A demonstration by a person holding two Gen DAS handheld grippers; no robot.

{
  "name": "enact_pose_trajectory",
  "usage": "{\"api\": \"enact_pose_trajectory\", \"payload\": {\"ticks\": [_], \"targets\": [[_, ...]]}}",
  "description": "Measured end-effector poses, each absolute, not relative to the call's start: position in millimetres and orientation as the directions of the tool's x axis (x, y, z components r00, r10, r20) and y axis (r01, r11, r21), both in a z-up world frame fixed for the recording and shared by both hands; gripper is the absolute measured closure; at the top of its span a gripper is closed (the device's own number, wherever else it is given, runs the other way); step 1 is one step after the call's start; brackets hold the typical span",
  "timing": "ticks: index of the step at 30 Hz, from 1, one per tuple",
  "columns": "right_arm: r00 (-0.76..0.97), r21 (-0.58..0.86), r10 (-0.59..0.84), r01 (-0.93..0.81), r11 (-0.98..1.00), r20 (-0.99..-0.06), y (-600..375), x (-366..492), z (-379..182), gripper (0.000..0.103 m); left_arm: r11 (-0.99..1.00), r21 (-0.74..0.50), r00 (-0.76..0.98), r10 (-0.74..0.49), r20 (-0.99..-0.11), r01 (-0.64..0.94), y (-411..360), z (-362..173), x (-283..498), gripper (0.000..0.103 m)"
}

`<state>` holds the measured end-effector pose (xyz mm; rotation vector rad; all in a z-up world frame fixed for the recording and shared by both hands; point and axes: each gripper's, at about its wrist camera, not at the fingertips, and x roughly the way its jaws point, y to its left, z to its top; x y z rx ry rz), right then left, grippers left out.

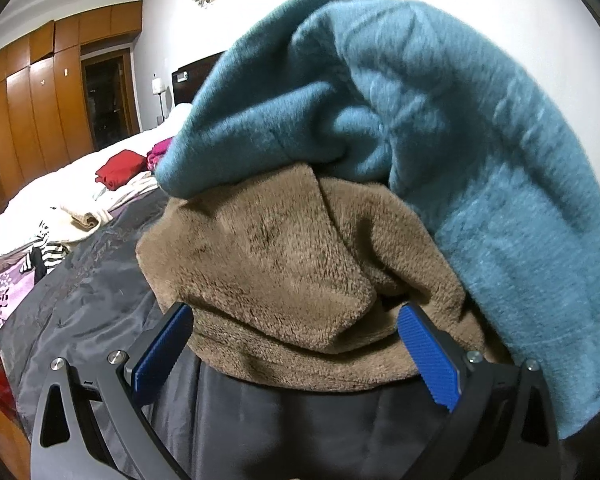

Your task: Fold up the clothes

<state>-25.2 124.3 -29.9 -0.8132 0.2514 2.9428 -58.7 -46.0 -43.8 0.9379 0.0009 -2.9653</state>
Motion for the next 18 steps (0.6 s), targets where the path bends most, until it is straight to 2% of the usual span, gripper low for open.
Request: {"api": "enact_pose_trajectory", "payload": {"ticks": [12,18], "targets": [[-0.81,-0.019,0.203,-0.231,-0.973,-0.55,104.2,-27.5,-20.8,0.001,-1.0,-0.013,-0.836,-0.014,-0.548,0.026,-56.3,-31.9,-52.1,0.0],[-0.798,-0.061,0.246,-0.255,-0.965,-0.55,98.0,-24.9,-17.4,0.001,-1.0,-0.016,-0.841,-0.012,-0.542,0.024,-60.1,-30.7,-51.2,0.0]]}}
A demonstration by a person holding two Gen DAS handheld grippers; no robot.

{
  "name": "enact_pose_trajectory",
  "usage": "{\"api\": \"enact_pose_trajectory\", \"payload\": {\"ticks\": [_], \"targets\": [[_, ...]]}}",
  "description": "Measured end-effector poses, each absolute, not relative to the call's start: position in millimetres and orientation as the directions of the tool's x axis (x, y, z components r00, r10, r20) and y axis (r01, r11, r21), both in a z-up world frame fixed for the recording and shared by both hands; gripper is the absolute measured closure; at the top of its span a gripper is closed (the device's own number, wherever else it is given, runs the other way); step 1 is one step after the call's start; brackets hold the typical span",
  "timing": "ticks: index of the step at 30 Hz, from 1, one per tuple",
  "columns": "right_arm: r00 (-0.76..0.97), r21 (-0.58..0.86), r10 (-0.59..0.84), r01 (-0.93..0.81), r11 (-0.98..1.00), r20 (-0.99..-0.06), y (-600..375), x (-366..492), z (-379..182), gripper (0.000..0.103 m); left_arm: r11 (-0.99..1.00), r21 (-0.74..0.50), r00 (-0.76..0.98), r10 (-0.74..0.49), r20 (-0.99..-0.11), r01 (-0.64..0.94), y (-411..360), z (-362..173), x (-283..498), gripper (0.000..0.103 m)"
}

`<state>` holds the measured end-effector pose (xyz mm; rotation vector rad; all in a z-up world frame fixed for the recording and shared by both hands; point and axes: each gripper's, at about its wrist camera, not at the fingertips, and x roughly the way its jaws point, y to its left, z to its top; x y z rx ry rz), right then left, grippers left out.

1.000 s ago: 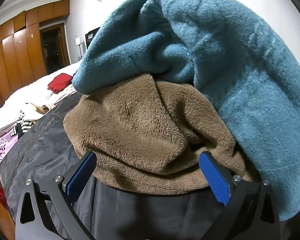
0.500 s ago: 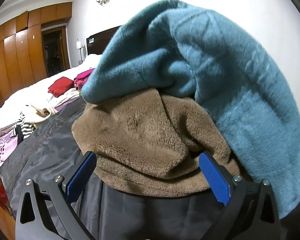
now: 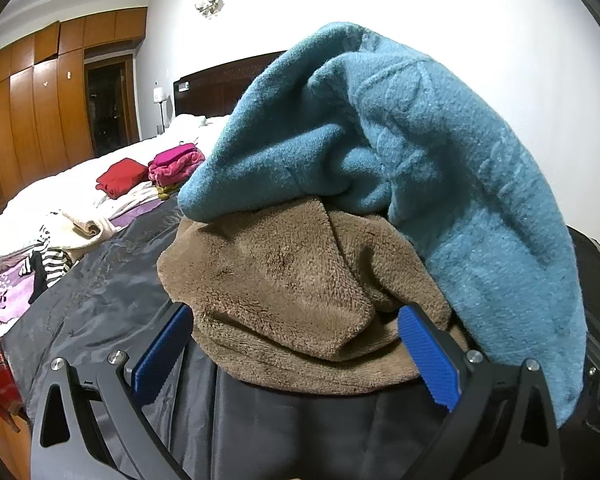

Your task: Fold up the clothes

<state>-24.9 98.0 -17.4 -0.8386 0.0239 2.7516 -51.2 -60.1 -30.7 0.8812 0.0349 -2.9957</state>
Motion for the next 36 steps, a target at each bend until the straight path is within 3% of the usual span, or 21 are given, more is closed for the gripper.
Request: {"api": "enact_pose_trajectory", "payload": {"ticks": [36], "targets": [[-0.757,-0.15,0.342,-0.313,-0.938,-0.557,87.4,-37.2,-17.1,0.001,-1.0,0.007,-0.831,-0.025,-0.556,0.025,-40.7,-26.5,-45.7,0.0]]}}
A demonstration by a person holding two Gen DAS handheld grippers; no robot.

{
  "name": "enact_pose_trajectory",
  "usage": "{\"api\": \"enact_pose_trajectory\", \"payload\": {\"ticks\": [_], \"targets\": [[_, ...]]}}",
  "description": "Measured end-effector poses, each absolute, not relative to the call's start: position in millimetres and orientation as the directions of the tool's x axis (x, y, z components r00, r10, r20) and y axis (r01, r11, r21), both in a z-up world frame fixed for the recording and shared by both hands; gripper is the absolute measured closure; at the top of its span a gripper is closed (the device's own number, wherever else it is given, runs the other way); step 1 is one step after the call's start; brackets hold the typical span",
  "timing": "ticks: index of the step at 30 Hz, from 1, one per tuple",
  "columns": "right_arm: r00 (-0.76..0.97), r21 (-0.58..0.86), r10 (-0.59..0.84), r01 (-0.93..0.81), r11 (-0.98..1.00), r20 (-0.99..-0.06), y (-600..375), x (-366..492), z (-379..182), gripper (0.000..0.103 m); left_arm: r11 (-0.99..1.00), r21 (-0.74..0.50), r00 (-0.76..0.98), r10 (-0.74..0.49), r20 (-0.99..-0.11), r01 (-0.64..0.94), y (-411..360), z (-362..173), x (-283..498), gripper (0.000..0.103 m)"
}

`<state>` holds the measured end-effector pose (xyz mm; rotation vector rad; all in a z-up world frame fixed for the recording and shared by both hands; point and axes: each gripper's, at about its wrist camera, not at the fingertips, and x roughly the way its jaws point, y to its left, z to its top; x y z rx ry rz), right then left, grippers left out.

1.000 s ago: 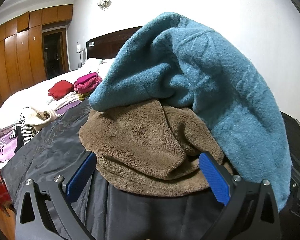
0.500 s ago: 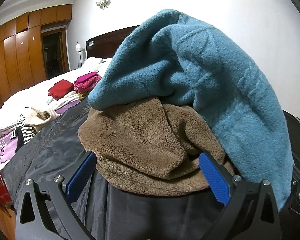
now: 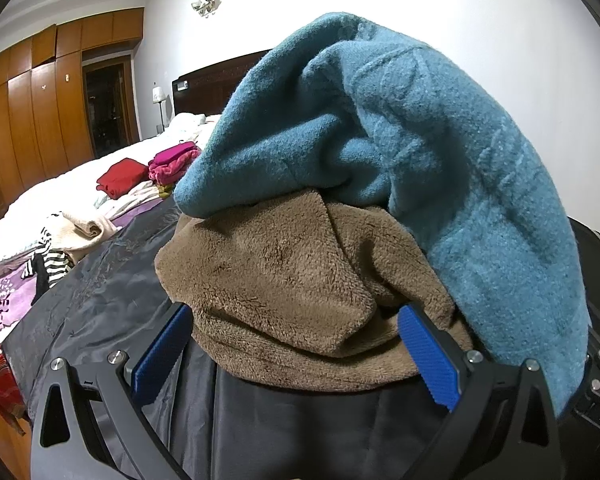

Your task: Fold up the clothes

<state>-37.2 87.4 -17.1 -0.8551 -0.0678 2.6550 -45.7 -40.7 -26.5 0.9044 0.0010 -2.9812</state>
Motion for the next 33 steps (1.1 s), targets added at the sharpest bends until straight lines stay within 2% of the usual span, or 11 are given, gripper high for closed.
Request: {"api": "enact_pose_trajectory", "payload": {"ticks": [9,15,19,33], "targets": [[-0.762,-0.136,0.325,-0.303,-0.943,-0.56,89.5,-37.0,-17.6,0.001,-1.0,0.015,-0.828,-0.031,-0.56,0.027,-44.5,-29.8,-50.4,0.0],[-0.808,-0.008,0.192,-0.226,-0.974,-0.557,98.8,-30.8,-12.7,0.001,-0.999,0.022,-0.826,-0.046,-0.562,0.041,-46.5,-28.0,-50.2,0.0],[-0.826,0.037,0.155,-0.207,-0.978,-0.541,100.1,-27.8,-8.0,0.001,-0.999,0.025,-0.825,-0.049,-0.564,0.042,-47.3,-28.3,-49.6,0.0],[-0.86,0.049,0.166,-0.215,-0.975,-0.483,101.1,-27.2,9.3,0.001,-0.999,0.013,-0.836,-0.035,-0.548,0.033,-50.1,-23.0,-46.8,0.0]]}}
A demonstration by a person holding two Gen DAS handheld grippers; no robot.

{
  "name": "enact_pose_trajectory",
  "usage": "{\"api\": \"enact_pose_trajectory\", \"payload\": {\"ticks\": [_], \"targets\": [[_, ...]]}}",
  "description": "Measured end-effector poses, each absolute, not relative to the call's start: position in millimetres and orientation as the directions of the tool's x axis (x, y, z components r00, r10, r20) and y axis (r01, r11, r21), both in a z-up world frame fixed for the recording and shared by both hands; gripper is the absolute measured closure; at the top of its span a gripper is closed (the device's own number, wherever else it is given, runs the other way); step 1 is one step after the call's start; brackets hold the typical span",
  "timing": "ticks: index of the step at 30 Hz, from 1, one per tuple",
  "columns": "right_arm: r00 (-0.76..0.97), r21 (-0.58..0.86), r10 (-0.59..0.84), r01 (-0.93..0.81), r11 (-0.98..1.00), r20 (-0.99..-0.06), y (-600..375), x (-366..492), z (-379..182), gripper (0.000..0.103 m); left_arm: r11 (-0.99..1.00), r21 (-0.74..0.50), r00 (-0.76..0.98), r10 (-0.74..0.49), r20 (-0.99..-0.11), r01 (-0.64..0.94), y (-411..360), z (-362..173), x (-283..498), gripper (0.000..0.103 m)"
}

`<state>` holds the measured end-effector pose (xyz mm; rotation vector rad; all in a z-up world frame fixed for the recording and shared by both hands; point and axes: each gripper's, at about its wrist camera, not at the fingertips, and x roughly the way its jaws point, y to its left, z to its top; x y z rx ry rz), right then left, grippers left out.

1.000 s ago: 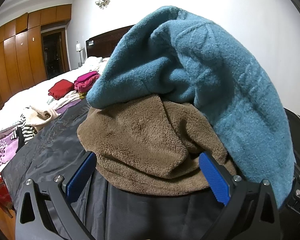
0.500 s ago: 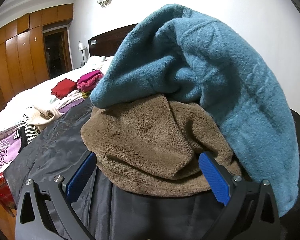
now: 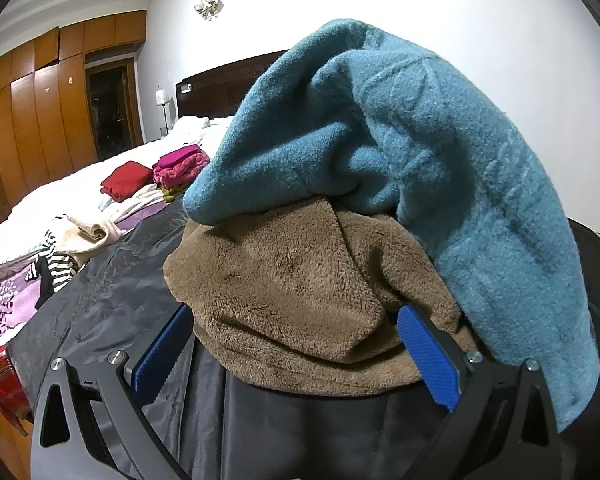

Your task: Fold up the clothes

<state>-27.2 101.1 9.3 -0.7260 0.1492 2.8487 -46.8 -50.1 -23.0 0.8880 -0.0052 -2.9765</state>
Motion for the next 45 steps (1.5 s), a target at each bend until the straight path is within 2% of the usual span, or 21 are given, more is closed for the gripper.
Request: {"api": "enact_pose_trajectory", "payload": {"ticks": [12,27,31,34,40,45], "targets": [[-0.869,0.07,0.132,-0.187,-0.98,-0.477,100.7,-27.2,10.4,0.001,-1.0,0.015,-0.843,-0.025,-0.537,0.021,-52.2,-23.7,-48.0,0.0],[-0.88,0.209,0.107,-0.225,-0.952,-0.463,120.5,-79.1,43.4,0.001,-0.997,-0.024,-0.87,-0.05,-0.49,0.071,-90.2,-6.2,-50.2,0.0],[-0.887,0.224,0.045,-0.165,-0.961,-0.46,105.6,-108.0,50.8,0.001,-0.995,-0.039,-0.876,-0.063,-0.479,0.093,-103.4,0.2,-50.1,0.0],[-0.884,0.178,-0.003,-0.091,-0.98,-0.467,83.0,-126.8,50.1,0.001,-0.992,-0.052,-0.879,-0.075,-0.471,0.112,-114.6,4.2,-49.6,0.0],[-0.833,0.13,-0.108,0.044,-0.991,-0.542,46.7,-147.2,24.3,0.001,-0.986,-0.073,-0.882,-0.102,-0.46,0.152,-137.4,9.9,-47.1,0.0],[-0.74,0.137,-0.195,0.14,-0.981,-0.644,29.3,-149.3,-13.6,0.001,-0.978,-0.102,-0.887,-0.119,-0.446,0.183,-153.5,17.3,-44.6,0.0]]}}
